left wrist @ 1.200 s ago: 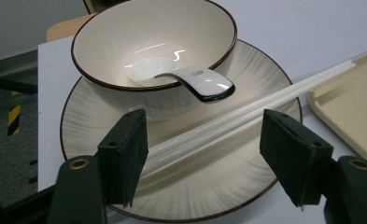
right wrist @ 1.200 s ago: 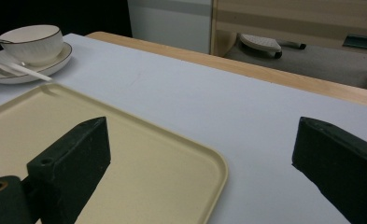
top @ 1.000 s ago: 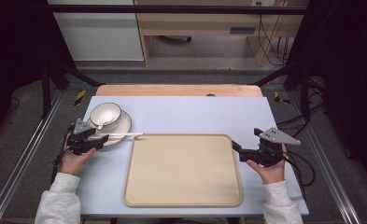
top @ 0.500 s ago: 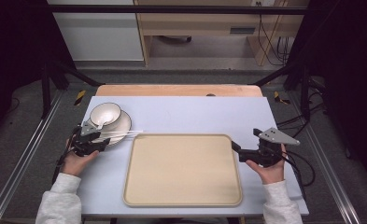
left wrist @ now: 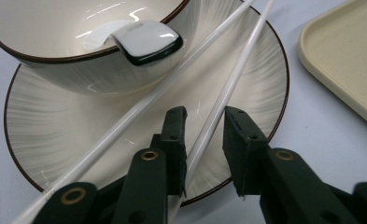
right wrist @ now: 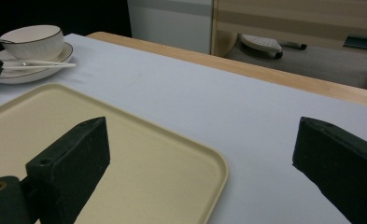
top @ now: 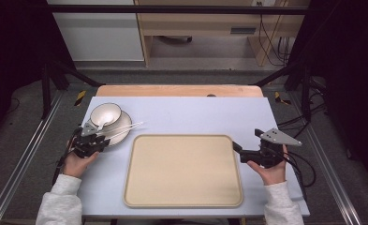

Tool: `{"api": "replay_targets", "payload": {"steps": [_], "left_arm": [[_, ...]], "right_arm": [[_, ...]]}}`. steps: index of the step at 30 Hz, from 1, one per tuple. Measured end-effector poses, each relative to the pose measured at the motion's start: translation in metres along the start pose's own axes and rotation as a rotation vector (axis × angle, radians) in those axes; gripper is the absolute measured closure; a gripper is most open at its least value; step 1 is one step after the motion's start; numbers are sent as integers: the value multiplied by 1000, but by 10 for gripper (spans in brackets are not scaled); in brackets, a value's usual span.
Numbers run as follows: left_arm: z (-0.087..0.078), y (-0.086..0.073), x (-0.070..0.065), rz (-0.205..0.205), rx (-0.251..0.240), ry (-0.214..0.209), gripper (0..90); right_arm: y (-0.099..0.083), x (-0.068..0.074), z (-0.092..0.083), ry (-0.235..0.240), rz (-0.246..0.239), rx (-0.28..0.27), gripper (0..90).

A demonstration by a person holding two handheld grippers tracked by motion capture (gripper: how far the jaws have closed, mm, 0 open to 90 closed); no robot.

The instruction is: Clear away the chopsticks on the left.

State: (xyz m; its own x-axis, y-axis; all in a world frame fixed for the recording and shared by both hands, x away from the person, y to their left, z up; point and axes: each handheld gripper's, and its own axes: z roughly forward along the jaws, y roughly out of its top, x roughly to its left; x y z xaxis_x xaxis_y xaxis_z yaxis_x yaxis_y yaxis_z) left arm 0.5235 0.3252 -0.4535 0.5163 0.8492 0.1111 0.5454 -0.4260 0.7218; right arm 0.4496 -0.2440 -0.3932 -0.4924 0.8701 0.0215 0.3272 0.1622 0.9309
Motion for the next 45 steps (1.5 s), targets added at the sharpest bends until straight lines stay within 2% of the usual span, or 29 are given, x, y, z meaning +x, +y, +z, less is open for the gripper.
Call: {"api": "replay_targets", "payload": {"steps": [5,12,15,18,20,24,27,31,37,45], "left_arm": [[0,0,-1,-12,4,-10,777],[0,2,-1,-23,17,-31,832],[1,2,-3,-31,15,-28,828],[1,3,-2,-38,12,-29,778],[1,4,-2,-64,1,-33,771],[2,5,-2,-94,3,-27,798],[4,6,-2,-90,12,-24,817],[4,7,-3,-92,19,-41,831],[2,10,-8,-92,3,-40,844],[-7,16,-16,-110,-47,-40,846]], "right_arm": [[0,0,1,-1,0,2,44],[0,0,1,-1,-2,6,43],[-1,1,1,-1,-4,6,43],[0,1,1,0,-3,5,43],[0,1,1,0,0,4,43],[0,1,1,2,1,4,42],[0,1,1,1,-3,6,43],[0,1,1,2,-4,7,42],[0,1,1,1,-2,6,42],[0,0,-1,-1,-1,-2,41]]}}
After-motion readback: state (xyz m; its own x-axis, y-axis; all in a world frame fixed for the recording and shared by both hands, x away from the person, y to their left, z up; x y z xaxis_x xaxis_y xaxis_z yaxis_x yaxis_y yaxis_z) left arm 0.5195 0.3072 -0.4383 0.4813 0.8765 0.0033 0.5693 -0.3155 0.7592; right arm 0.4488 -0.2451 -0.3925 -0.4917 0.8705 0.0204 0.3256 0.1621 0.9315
